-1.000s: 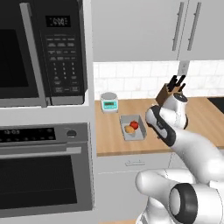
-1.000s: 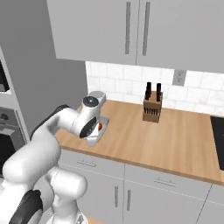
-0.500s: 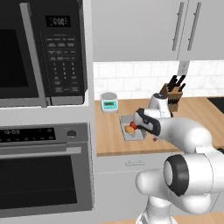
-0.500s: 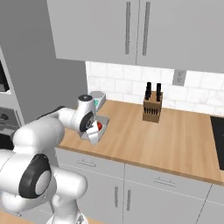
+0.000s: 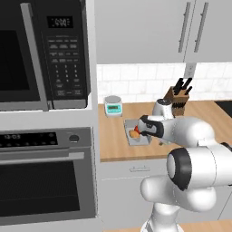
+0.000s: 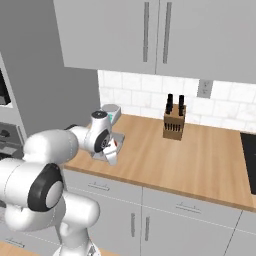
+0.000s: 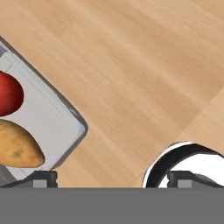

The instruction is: Take the meat container that has the fish and place it on the second highest rack of the freezer. Then take the vegetable container that has the tomato and potato and place it on the highest rack of the freezer.

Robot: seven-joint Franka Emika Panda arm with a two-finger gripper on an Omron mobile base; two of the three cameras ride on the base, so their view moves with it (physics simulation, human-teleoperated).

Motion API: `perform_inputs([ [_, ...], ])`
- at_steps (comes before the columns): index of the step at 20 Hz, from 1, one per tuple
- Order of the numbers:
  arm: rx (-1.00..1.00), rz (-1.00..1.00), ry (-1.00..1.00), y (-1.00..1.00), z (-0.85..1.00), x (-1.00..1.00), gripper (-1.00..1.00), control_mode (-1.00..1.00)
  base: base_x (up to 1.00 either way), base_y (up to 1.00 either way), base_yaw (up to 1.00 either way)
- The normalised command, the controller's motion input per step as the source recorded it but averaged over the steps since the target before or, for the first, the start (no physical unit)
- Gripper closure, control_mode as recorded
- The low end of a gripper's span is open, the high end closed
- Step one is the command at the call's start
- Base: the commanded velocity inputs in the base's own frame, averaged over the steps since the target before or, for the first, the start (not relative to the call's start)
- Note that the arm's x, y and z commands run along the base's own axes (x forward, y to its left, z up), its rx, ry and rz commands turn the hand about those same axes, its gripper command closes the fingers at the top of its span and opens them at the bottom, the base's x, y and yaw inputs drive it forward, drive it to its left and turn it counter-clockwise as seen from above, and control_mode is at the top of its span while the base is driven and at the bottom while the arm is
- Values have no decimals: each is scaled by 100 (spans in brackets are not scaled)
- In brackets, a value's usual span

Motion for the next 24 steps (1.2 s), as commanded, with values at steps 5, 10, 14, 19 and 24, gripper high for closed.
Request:
perform_inputs([
  [5, 0, 0, 1, 0, 0, 31, -100, -100, 0, 0, 0],
  [10, 0, 0, 8, 0, -25, 27, -100, -100, 0, 0, 0],
  [14, -5, 0, 12, 0, -41, 29, -100, -100, 0, 0, 0],
  [19, 0, 0, 8, 1, -11, 35, -100, -100, 0, 0, 0],
  [24, -1, 3, 2, 2, -11, 0, 100, -100, 0, 0, 0],
])
